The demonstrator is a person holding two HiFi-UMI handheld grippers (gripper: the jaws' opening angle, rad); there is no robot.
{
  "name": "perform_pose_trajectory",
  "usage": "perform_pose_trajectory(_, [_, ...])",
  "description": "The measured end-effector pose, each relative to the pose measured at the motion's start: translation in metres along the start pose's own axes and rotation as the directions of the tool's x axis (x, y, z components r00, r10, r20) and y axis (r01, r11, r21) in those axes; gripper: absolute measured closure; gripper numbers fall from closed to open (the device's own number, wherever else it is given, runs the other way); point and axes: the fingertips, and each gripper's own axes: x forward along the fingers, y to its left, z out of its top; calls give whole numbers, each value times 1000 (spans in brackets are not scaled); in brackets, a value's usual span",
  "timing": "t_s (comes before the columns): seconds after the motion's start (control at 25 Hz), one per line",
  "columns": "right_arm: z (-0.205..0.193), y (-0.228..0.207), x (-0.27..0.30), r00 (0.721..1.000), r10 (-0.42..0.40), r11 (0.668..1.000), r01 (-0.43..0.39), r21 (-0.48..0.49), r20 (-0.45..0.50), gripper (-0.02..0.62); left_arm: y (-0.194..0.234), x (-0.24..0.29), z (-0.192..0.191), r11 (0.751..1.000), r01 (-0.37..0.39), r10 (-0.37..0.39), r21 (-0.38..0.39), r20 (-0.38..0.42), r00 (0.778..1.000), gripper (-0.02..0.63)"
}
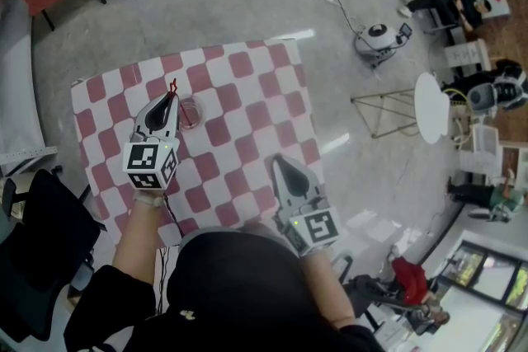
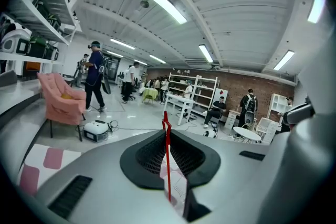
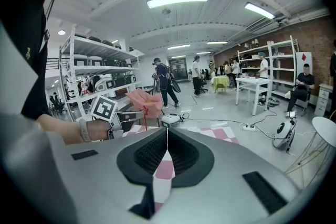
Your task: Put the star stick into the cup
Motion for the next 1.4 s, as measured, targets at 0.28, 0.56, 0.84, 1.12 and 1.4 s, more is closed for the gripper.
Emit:
perform_pose_trajectory(0.28, [-1,-1,-1,1000,-7,1000,7,1,1,578,5,6,-7,1000,2,-2,-21,-21,1000,549])
perform_pose_trajectory(0.56, [-1,-1,-2,1000,-5,1000,5,-3,2,577,3,10,-13,1000,19,-19,-5,-52,998,484])
perform_pose_trajectory(0.84, [-1,1,-5,1000,6,1000,-6,-7,14,577,-2,3,-11,1000,15,-15,8,-44,999,476])
perform_pose_trajectory(1.12, [6,10,-16,997,54,998,-53,-20,57,577,-29,-30,8,998,13,-13,68,-6,1000,477])
perform_pose_trajectory(1.4, [15,29,-31,985,136,990,-131,-55,108,577,-74,-87,31,995,51,-55,82,54,997,537])
